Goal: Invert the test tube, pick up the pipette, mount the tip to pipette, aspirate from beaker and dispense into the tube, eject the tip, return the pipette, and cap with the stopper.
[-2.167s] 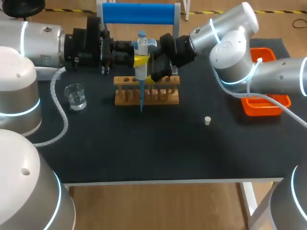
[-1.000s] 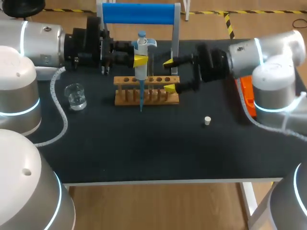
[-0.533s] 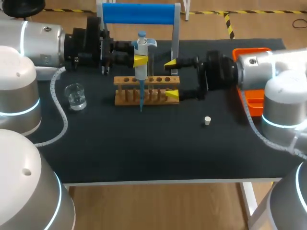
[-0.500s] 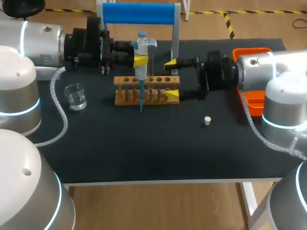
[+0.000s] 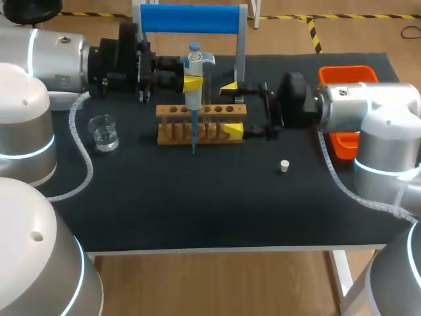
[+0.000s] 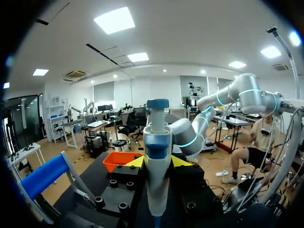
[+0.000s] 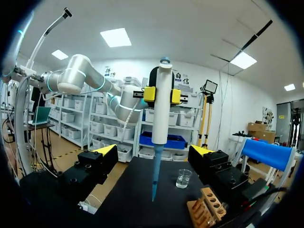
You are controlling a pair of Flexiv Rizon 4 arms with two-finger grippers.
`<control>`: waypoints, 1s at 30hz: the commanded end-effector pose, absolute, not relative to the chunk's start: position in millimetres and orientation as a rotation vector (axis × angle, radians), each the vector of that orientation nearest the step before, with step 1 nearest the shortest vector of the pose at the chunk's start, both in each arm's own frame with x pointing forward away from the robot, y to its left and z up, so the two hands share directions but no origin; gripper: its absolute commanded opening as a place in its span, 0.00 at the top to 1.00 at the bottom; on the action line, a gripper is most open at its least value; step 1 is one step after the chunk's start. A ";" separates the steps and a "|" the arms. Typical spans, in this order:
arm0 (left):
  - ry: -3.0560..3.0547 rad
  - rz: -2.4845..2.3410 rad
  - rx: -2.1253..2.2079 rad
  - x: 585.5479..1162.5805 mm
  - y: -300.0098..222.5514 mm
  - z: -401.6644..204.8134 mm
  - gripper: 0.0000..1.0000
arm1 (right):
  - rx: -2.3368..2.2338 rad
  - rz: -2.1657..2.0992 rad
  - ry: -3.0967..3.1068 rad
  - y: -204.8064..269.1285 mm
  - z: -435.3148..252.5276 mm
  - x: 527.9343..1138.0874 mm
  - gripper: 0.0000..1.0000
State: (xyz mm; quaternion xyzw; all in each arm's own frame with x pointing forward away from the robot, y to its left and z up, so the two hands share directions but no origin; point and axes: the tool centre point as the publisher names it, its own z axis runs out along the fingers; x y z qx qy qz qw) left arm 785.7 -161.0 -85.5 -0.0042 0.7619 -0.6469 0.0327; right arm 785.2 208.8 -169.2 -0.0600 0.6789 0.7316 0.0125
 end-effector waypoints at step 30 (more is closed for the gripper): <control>2.341 -1.994 -0.011 786.0 -161.2 -85.8 1.00 | -0.140 2.265 2.262 266.2 -134.5 781.5 0.00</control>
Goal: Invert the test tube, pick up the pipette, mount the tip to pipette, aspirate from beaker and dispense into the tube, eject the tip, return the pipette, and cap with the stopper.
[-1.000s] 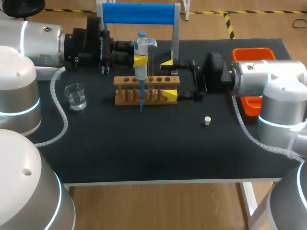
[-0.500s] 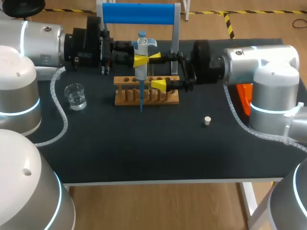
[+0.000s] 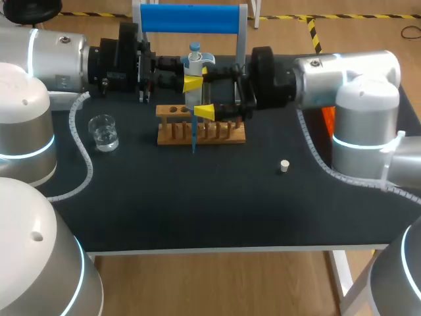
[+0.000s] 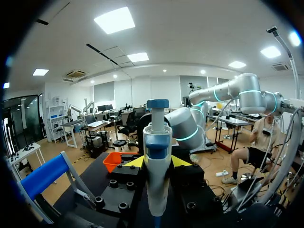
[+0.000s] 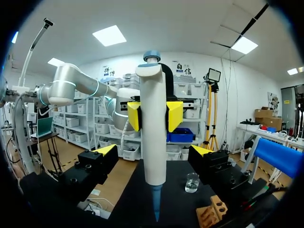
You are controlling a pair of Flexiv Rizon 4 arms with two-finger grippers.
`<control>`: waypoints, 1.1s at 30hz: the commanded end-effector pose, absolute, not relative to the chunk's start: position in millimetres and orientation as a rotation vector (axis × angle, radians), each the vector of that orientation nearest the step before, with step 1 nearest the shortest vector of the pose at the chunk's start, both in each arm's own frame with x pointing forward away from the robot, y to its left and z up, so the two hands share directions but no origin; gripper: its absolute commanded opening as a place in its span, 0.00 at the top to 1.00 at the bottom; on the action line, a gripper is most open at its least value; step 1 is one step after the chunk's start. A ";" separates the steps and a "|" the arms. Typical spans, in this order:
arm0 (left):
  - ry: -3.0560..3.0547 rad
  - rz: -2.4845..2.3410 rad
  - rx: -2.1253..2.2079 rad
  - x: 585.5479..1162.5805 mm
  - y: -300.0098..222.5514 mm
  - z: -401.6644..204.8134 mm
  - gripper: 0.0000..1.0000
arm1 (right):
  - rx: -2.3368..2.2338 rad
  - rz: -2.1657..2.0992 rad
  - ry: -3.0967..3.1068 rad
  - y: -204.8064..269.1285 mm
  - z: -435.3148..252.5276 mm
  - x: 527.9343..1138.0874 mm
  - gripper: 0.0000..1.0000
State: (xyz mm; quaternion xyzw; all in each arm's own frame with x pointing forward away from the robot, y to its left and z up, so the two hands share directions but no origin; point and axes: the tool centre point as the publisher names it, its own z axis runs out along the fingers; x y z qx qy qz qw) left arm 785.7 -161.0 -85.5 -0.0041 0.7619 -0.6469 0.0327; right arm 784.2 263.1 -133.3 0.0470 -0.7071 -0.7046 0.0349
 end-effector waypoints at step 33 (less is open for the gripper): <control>2.341 -1.994 -0.011 786.0 -161.2 -85.8 1.00 | 0.160 -2.255 -2.113 278.6 -128.4 779.7 1.00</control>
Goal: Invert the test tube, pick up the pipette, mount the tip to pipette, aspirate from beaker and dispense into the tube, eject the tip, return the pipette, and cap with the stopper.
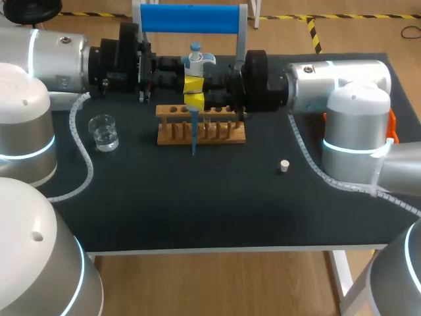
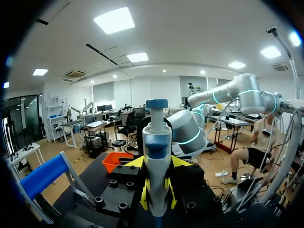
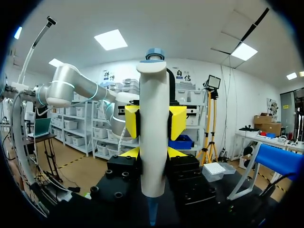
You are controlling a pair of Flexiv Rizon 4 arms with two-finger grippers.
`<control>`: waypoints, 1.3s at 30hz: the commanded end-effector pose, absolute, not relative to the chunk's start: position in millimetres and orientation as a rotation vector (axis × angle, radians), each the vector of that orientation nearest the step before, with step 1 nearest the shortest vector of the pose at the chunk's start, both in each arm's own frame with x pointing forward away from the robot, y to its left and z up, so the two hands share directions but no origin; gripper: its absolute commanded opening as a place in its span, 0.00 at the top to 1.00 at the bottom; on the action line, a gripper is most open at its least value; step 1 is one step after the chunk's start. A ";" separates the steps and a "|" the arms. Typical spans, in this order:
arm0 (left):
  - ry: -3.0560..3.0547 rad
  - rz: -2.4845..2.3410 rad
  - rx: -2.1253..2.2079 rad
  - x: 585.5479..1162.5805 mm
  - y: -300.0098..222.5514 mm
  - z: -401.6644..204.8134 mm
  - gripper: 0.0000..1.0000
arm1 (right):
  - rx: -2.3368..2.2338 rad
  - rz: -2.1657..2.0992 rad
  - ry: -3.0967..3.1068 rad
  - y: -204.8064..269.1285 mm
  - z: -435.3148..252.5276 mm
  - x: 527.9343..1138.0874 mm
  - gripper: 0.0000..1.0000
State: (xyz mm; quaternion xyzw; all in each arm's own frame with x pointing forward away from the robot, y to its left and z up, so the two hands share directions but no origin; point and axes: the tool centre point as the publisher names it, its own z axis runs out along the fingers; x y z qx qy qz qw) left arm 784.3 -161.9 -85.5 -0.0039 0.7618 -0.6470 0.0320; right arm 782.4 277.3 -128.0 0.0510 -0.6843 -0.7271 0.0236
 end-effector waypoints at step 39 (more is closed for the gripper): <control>2.341 -1.994 -0.011 786.0 -161.2 -85.8 0.00 | 0.135 -2.159 -2.213 152.0 -145.0 819.2 1.00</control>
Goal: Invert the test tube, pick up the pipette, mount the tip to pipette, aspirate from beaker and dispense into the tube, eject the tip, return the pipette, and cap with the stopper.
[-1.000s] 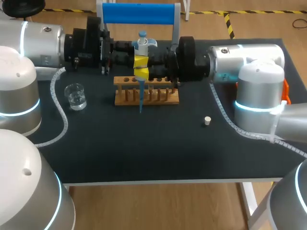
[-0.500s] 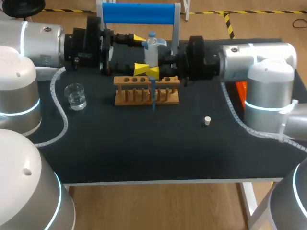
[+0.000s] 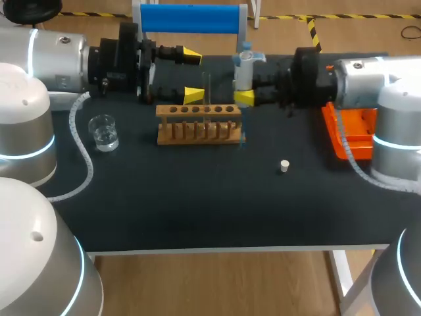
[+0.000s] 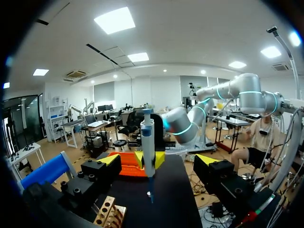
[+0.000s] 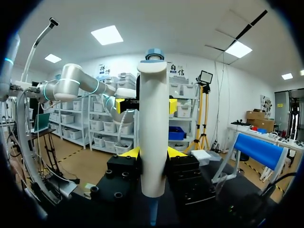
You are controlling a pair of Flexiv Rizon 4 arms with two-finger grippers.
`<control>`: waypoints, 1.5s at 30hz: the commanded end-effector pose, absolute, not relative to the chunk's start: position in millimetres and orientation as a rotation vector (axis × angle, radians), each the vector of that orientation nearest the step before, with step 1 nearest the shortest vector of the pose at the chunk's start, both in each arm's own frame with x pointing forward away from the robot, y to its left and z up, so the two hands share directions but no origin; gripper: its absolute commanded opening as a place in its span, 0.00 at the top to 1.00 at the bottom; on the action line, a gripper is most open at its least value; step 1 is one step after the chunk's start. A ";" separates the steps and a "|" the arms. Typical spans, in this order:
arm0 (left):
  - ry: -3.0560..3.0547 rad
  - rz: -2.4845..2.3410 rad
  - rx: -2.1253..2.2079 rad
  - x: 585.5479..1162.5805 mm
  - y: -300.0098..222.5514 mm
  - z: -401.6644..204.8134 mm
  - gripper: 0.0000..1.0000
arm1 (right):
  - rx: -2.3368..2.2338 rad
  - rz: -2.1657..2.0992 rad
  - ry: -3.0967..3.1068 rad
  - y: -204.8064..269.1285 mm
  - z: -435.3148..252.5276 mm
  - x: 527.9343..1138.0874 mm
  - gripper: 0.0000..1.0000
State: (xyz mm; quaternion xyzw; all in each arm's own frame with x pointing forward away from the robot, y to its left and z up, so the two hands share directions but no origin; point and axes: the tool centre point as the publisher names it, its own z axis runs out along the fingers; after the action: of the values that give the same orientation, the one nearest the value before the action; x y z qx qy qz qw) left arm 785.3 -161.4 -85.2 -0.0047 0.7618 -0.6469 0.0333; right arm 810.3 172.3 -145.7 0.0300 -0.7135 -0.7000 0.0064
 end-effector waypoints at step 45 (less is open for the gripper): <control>2.341 -1.994 -0.011 786.0 -161.2 -85.8 0.00 | 0.058 -2.136 -2.195 53.2 -132.8 811.5 1.00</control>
State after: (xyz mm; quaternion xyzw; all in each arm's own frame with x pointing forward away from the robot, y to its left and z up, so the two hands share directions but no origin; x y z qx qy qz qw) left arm 785.4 -161.4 -85.2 -0.0046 0.7618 -0.6469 0.0333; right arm 819.4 75.0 -141.5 0.0205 -0.7090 -0.7035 0.0444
